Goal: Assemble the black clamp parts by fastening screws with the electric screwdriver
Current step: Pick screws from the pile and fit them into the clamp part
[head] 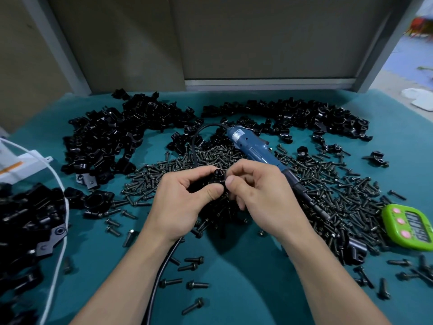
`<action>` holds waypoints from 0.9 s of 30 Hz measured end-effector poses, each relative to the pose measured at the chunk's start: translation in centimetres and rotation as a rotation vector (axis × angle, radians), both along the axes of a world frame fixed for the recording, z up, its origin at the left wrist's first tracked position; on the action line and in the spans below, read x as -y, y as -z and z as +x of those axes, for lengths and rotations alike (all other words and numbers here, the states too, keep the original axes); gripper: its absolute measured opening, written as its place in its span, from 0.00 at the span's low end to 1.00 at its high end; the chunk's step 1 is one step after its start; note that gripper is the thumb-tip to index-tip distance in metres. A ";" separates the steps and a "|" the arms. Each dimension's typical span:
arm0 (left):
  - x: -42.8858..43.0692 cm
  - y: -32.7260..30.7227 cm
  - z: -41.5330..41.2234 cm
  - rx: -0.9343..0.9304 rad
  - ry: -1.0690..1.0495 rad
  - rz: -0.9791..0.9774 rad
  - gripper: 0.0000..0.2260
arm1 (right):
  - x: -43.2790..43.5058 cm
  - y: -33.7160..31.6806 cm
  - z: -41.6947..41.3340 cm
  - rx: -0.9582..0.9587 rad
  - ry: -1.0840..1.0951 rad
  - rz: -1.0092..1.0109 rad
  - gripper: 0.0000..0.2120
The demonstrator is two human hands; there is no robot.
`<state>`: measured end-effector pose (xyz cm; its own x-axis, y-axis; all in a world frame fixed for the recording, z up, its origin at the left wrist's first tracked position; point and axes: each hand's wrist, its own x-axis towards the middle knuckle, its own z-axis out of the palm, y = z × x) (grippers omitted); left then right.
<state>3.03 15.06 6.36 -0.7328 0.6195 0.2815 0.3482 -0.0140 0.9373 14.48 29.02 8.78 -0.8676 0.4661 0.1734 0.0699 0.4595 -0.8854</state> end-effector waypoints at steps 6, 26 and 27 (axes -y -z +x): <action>0.2 -0.2 0.4 -0.059 -0.006 -0.035 0.22 | 0.5 0.4 -0.3 0.063 0.055 0.105 0.21; -0.3 0.7 -0.2 0.013 -0.055 -0.065 0.17 | 0.5 0.2 0.1 0.036 0.069 0.095 0.08; -0.3 0.7 -0.2 0.023 -0.055 -0.064 0.17 | 0.5 0.3 0.0 0.046 0.078 0.113 0.09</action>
